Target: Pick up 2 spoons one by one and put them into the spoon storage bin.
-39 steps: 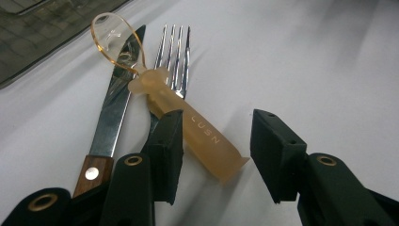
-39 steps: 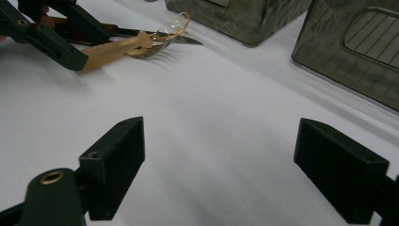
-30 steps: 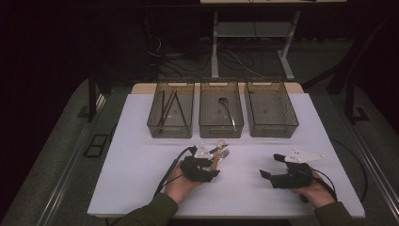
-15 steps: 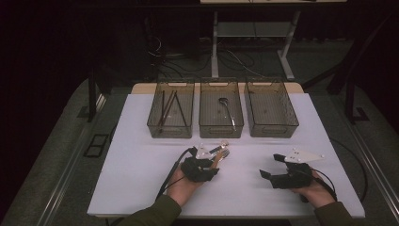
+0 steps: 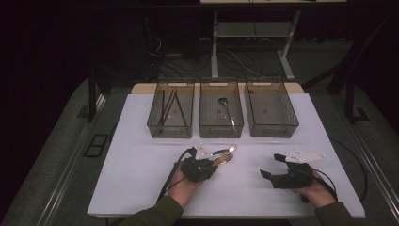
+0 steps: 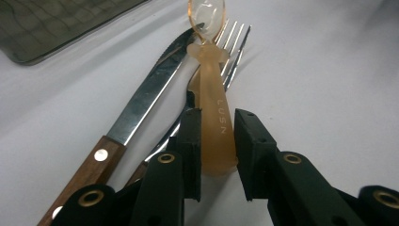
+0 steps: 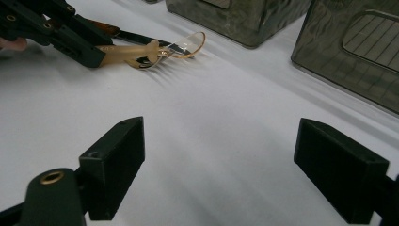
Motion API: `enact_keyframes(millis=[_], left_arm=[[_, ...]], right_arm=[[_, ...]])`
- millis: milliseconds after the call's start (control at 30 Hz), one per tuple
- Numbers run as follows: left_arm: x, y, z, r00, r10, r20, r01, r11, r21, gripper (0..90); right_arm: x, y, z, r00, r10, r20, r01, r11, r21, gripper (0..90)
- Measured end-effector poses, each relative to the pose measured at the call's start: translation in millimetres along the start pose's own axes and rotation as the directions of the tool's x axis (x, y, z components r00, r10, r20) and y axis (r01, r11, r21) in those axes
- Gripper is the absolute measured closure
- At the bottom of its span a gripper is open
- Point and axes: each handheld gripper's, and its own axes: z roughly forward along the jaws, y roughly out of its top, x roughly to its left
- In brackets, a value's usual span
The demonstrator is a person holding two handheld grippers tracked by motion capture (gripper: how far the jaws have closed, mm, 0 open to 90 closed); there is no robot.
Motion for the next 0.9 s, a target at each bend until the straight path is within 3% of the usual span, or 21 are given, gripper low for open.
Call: enact_keyframes(millis=[300, 367, 567, 900], left_arm=[[5.2, 0.5, -2.1, 0.9998, 0.003, 0.020, -0.003, 1.0000, 0.008, 73.3], [5.4, 0.4, -2.0, 0.9995, -0.016, 0.026, 0.016, 0.9998, -0.009, 73.4], [9.0, 1.6, -5.1, 0.9992, -0.013, 0.037, 0.013, 0.9999, -0.001, 73.5], [16.0, 3.1, -12.2, 0.9977, -0.024, 0.064, 0.026, 0.9992, -0.030, 73.5]], right_arm=[[1.2, 0.1, 0.8, 1.0000, 0.007, -0.005, -0.007, 1.000, -0.004, 16.8], [1.6, 0.3, 0.9, 0.9999, 0.009, -0.011, -0.009, 1.000, -0.010, 16.8], [1.8, -0.2, 2.2, 0.9998, 0.011, -0.017, -0.011, 1.000, -0.006, 16.8], [1.9, -0.2, 2.2, 0.9998, 0.009, -0.019, -0.009, 1.000, -0.005, 16.8]])
